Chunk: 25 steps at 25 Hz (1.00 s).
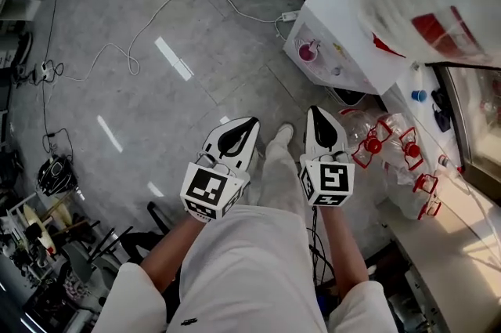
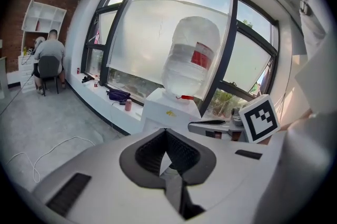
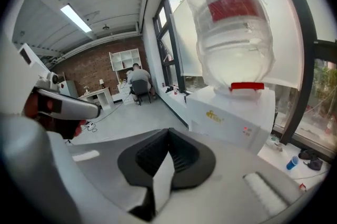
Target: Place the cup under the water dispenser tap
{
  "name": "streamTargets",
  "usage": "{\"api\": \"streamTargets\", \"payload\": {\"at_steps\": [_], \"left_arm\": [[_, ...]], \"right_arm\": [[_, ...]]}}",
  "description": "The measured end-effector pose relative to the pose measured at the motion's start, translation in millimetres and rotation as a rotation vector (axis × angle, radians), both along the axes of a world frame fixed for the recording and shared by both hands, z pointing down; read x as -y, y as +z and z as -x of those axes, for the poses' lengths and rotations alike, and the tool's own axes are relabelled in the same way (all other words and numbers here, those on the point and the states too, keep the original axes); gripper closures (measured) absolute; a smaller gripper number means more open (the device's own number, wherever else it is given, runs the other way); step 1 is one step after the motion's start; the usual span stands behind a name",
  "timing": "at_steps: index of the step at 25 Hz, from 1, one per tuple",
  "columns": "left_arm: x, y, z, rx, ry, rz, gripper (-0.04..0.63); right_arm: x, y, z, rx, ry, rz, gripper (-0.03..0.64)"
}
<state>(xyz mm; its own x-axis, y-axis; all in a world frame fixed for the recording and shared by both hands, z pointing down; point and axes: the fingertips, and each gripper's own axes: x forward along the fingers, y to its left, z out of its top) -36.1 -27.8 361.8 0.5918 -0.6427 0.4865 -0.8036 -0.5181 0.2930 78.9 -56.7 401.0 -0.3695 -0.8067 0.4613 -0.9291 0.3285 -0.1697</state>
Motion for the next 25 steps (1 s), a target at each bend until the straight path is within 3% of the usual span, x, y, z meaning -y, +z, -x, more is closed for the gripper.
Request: {"api": "streamTargets", "payload": {"at_steps": [6, 15, 25], "left_arm": [[-7, -51, -2, -0.030, -0.007, -0.038, 0.595], [-15, -123, 0, -0.063, -0.011, -0.136, 0.595], [-20, -175, 8, -0.077, -0.029, -0.235, 0.595]], "right_arm": [[-17, -67, -7, 0.027, -0.051, -0.038, 0.607], [-37, -135, -38, 0.016, -0.035, -0.104, 0.607], [-56, -204, -48, -0.005, -0.040, -0.242, 0.606]]}}
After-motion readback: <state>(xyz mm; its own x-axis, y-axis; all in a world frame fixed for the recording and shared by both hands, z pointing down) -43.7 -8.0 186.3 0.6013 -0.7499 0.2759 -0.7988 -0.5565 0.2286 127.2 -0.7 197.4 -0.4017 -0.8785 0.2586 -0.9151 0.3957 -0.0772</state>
